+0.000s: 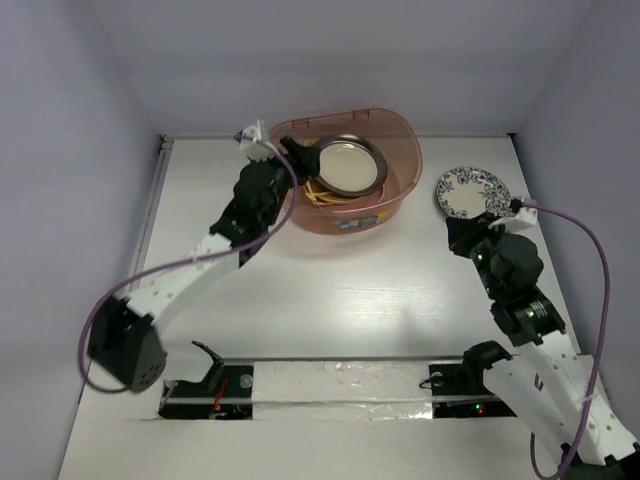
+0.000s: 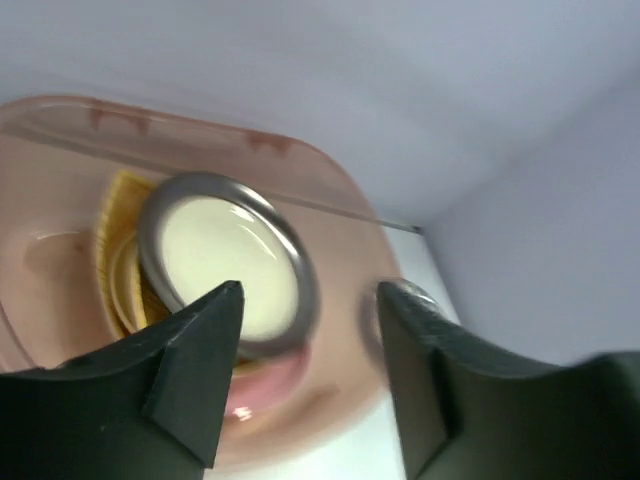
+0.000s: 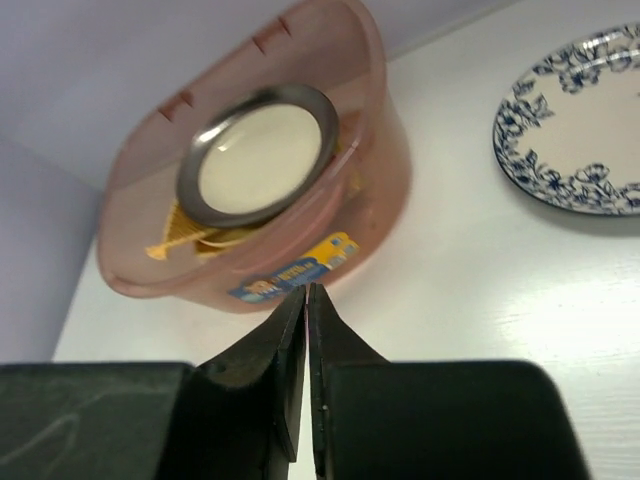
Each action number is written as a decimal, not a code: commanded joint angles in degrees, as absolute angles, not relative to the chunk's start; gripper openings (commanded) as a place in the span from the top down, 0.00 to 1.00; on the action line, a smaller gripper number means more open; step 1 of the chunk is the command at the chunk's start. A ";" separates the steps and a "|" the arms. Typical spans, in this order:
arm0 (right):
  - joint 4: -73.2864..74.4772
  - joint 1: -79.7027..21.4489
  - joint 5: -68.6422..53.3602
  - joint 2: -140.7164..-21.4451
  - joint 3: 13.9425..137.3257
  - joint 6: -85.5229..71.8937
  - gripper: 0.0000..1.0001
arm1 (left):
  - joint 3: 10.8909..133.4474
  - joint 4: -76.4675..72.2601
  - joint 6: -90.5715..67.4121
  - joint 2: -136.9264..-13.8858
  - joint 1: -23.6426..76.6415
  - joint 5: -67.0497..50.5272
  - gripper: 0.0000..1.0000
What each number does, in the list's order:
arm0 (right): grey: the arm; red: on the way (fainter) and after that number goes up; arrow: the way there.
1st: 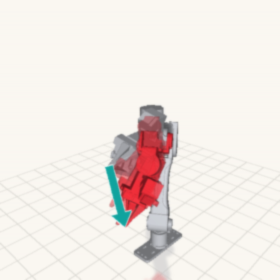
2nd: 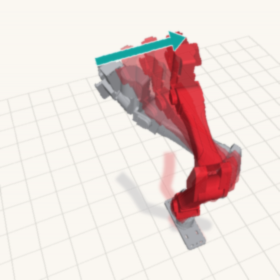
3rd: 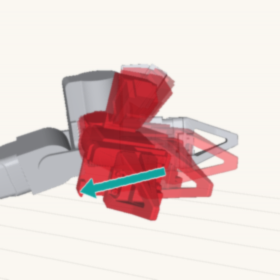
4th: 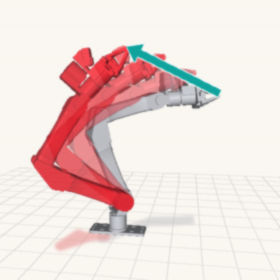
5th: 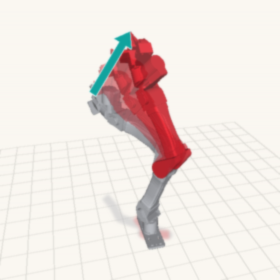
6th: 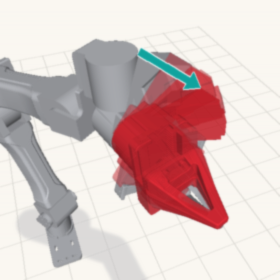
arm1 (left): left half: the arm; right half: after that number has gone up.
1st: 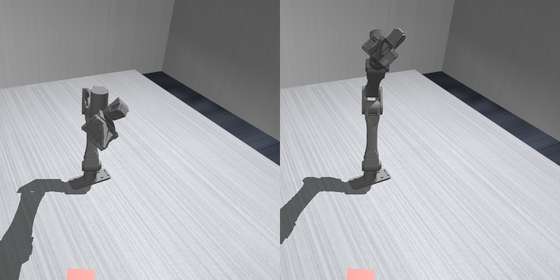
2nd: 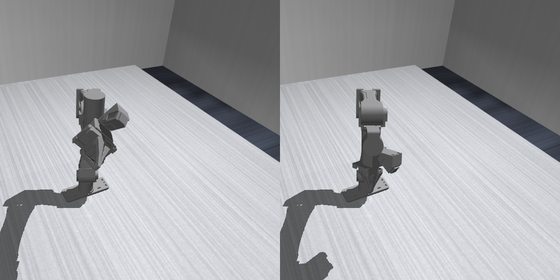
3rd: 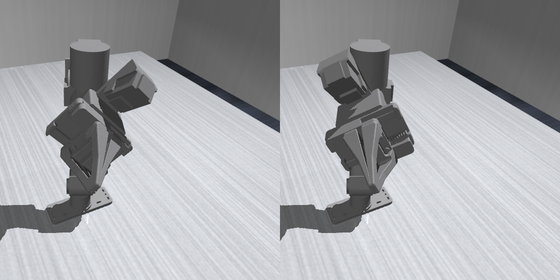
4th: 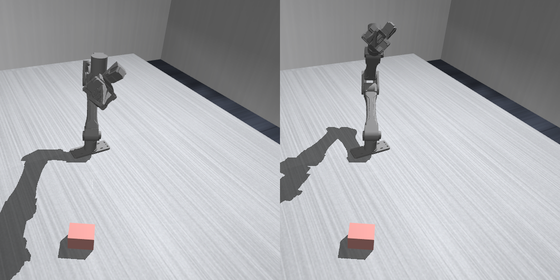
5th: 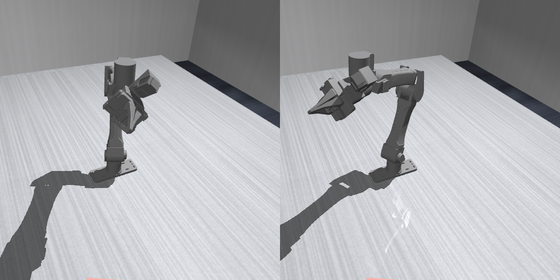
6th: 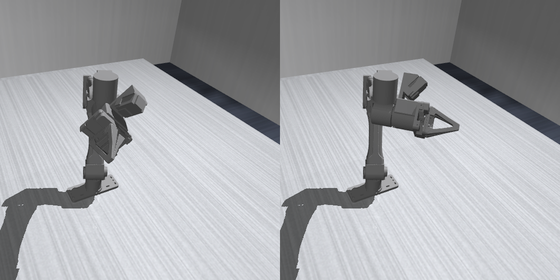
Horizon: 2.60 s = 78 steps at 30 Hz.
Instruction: Place the plates into the plastic bin on the countertop
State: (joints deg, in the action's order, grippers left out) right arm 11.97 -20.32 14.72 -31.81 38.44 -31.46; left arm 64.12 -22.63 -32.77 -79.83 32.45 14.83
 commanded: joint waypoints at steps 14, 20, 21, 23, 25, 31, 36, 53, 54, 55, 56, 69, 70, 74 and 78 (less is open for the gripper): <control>14.14 -10.03 19.26 -67.45 55.00 -24.35 1.00 | 23.22 -32.87 -37.88 -51.69 55.18 18.37 1.00; 18.72 -3.09 14.25 -84.79 64.76 -22.77 1.00 | 18.90 -29.62 -36.57 -42.02 57.57 20.48 1.00; 19.33 -2.03 12.59 -87.16 66.08 -22.68 1.00 | 18.20 -28.14 -36.30 -39.84 57.57 20.83 1.00; 21.44 0.16 10.82 -93.23 70.47 -22.06 1.00 | 17.49 -26.99 -36.47 -37.98 57.57 21.18 1.00; 23.54 1.05 12.30 -98.14 73.20 -21.10 1.00 | 16.09 -27.86 -36.65 -35.25 57.57 19.08 1.00; 29.69 3.69 16.16 -106.69 81.20 -19.60 1.00 | 14.24 -29.18 -37.62 -31.82 58.09 17.06 1.00; 33.74 3.69 21.27 -112.40 85.51 -18.90 1.00 | 13.89 -28.92 -37.71 -30.24 58.10 16.70 1.00; 45.26 3.69 11.34 -113.82 87.98 -15.03 1.00 | 13.97 -28.56 -38.58 -30.76 58.10 17.58 0.95; 45.26 3.69 11.42 -113.64 87.63 -14.94 1.00 | 14.24 -28.48 -38.67 -31.54 58.10 17.49 0.95; 44.92 3.69 11.69 -113.64 87.80 -15.12 1.00 | 14.41 -28.30 -38.67 -31.99 58.10 17.32 0.95; 45.09 3.69 12.12 -113.73 88.06 -15.47 1.00 | 14.59 -28.13 -38.58 -32.17 58.10 17.23 0.95; 48.60 -1.40 18.54 -111.80 83.77 -16.26 1.00 | 14.59 -28.57 -38.85 -33.13 58.10 17.49 0.94; 48.86 -2.28 18.98 -110.67 81.76 -16.26 1.00 | 14.85 -28.13 -38.93 -33.57 58.10 17.66 0.94; 48.25 -3.95 14.77 -107.76 79.11 -16.08 1.00 | 14.86 -28.21 -39.02 -34.01 58.10 17.40 0.94; 48.16 -6.32 13.11 -107.58 77.44 -16.79 1.00 | 14.85 -27.78 -38.94 -33.66 58.10 17.31 0.94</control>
State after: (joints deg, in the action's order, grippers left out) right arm 46.37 -4.62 16.01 -109.21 78.72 -16.32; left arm 13.82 -25.82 -38.83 -34.28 57.78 17.19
